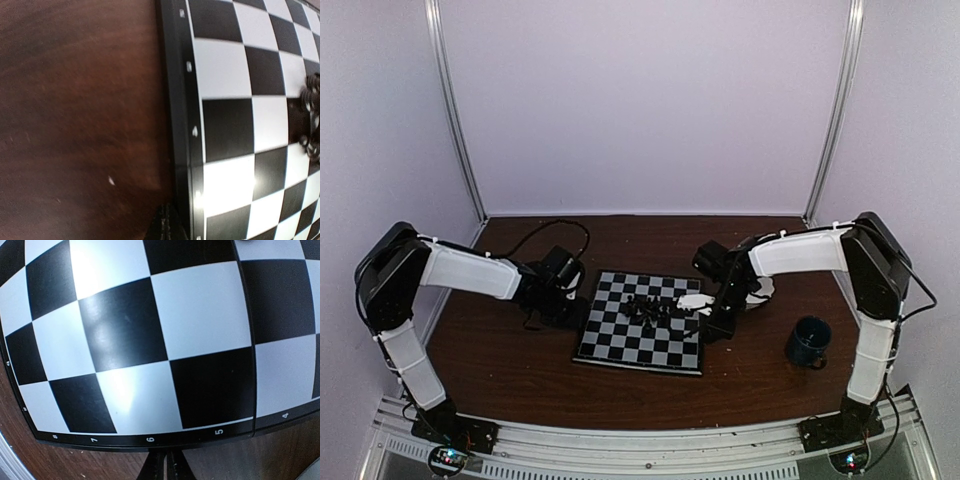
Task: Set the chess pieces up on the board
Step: Adjust the chessboard at the center of the board, then pick up the king from the chessboard, then place the king on e8, then adjust the king at e8.
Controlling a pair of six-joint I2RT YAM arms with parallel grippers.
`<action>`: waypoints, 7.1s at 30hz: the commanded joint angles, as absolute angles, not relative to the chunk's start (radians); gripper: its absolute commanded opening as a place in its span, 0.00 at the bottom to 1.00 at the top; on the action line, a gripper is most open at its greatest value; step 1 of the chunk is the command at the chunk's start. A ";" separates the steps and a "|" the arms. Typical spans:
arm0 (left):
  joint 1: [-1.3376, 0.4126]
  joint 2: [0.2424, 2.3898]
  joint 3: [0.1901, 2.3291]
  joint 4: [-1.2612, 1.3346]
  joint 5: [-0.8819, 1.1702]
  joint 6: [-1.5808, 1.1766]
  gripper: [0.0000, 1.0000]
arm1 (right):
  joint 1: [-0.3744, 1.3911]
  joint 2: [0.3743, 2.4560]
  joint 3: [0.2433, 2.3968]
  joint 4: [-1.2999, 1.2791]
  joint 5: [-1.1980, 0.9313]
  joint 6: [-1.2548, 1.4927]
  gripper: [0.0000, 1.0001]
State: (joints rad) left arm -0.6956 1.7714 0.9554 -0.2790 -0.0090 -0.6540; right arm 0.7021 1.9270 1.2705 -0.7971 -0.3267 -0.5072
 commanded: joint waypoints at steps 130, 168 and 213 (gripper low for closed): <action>-0.345 1.539 1.166 -0.486 0.188 -0.275 0.61 | 0.769 2.161 1.792 -0.961 -0.435 -0.556 0.11; -0.331 1.531 1.174 -0.499 0.199 -0.264 0.60 | 1.052 2.061 1.674 -0.940 -0.346 -0.597 0.01; -1.002 1.508 1.127 -0.470 0.159 -0.219 0.56 | 0.476 1.412 1.101 -0.798 -0.591 -0.458 0.49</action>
